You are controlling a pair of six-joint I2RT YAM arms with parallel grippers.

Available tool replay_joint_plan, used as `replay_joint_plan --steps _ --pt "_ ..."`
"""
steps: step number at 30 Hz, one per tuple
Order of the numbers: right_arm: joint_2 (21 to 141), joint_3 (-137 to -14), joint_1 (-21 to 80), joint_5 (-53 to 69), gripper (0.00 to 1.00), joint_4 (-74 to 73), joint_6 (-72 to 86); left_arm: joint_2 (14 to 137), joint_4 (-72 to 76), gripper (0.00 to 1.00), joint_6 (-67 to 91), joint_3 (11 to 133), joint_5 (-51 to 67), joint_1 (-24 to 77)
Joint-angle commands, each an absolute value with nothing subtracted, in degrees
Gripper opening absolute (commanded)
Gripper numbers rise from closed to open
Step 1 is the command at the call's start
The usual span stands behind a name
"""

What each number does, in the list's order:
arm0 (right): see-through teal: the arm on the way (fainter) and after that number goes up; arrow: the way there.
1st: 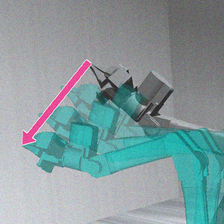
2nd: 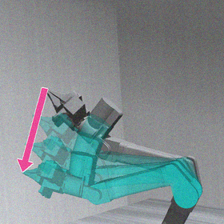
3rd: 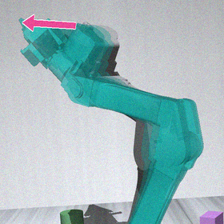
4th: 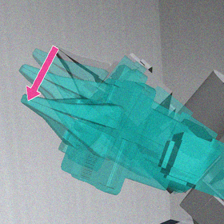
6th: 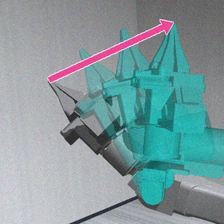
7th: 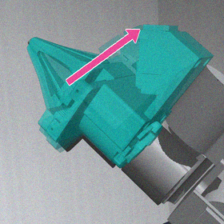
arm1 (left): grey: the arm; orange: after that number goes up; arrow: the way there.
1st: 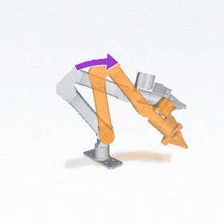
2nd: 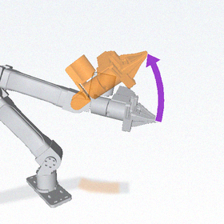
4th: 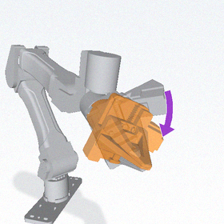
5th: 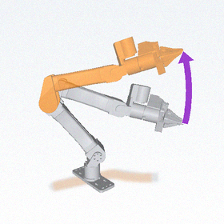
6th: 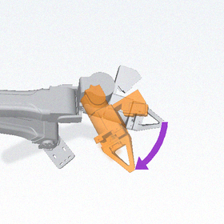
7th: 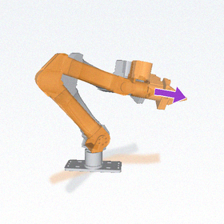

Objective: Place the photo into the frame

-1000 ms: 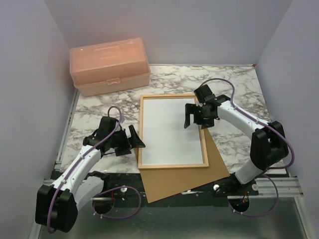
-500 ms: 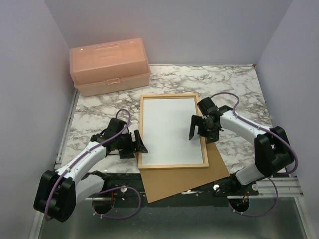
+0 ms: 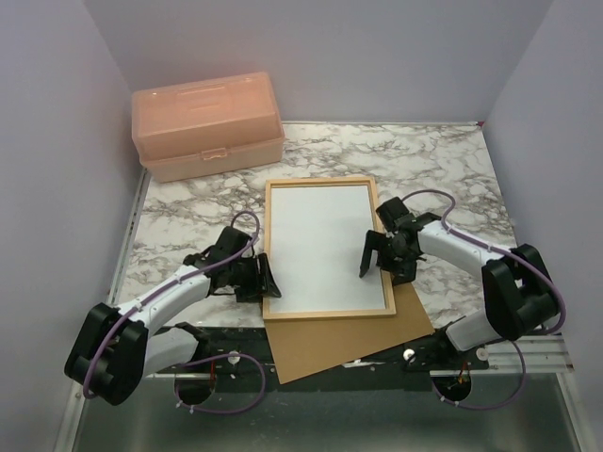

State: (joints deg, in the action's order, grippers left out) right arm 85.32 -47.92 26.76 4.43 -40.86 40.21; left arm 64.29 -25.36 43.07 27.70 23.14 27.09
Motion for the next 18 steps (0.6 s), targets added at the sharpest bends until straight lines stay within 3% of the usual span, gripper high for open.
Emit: replay_joint_plan --steps 1,10,18 --pt "83.96 -46.93 26.54 9.32 1.00 -36.57 41.22 64.37 -24.35 0.54 44.43 29.17 20.96 29.64" --pt "81.61 -47.02 26.50 15.67 1.00 -30.65 43.21 64.70 -24.38 0.45 44.58 32.94 20.57 30.15" --pt "81.17 -48.70 26.54 15.87 1.00 -28.64 44.55 68.66 -25.14 0.43 42.98 37.40 20.83 30.15"
